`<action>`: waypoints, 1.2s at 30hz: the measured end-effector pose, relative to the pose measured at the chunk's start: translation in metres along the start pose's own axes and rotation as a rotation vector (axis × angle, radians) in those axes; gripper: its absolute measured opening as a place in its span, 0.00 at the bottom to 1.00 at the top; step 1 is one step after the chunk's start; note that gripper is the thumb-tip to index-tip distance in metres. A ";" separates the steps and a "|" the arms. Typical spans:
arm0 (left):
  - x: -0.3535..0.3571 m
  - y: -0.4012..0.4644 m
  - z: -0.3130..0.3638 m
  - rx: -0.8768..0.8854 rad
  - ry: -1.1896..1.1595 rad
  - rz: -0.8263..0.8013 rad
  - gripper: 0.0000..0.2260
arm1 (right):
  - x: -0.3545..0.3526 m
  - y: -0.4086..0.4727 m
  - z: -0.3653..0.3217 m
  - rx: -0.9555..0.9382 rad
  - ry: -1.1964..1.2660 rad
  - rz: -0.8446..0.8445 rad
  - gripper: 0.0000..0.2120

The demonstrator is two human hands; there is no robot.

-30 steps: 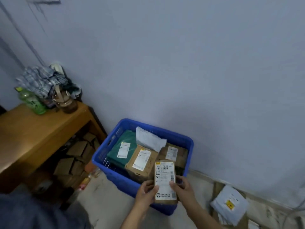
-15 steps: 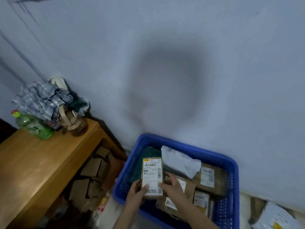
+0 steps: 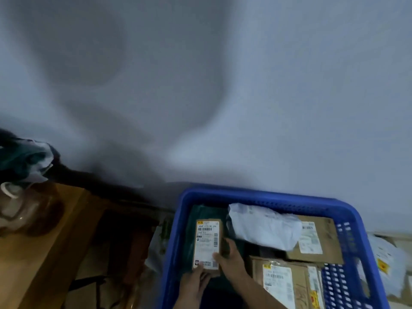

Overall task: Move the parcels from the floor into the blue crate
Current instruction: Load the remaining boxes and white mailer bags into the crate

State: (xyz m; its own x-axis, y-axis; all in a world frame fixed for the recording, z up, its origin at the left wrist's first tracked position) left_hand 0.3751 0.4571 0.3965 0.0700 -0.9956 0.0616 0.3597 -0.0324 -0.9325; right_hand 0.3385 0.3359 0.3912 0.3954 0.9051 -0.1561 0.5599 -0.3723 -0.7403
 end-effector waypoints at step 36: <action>0.102 -0.133 0.028 0.248 0.683 -0.409 0.05 | -0.142 -0.180 -0.009 -0.118 0.146 0.404 0.20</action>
State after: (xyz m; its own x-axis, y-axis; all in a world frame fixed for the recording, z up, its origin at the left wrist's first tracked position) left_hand 0.3608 0.3622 0.5368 -0.6619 -0.7460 0.0740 0.4345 -0.4622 -0.7731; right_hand 0.1879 0.2721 0.5522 0.6937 0.6465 -0.3174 0.4147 -0.7189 -0.5579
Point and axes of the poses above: each hand's wrist, its own y-axis towards the middle knuckle, its own x-axis out of the palm, z = x × y, the point moved 1 cm from there along y, towards the middle knuckle
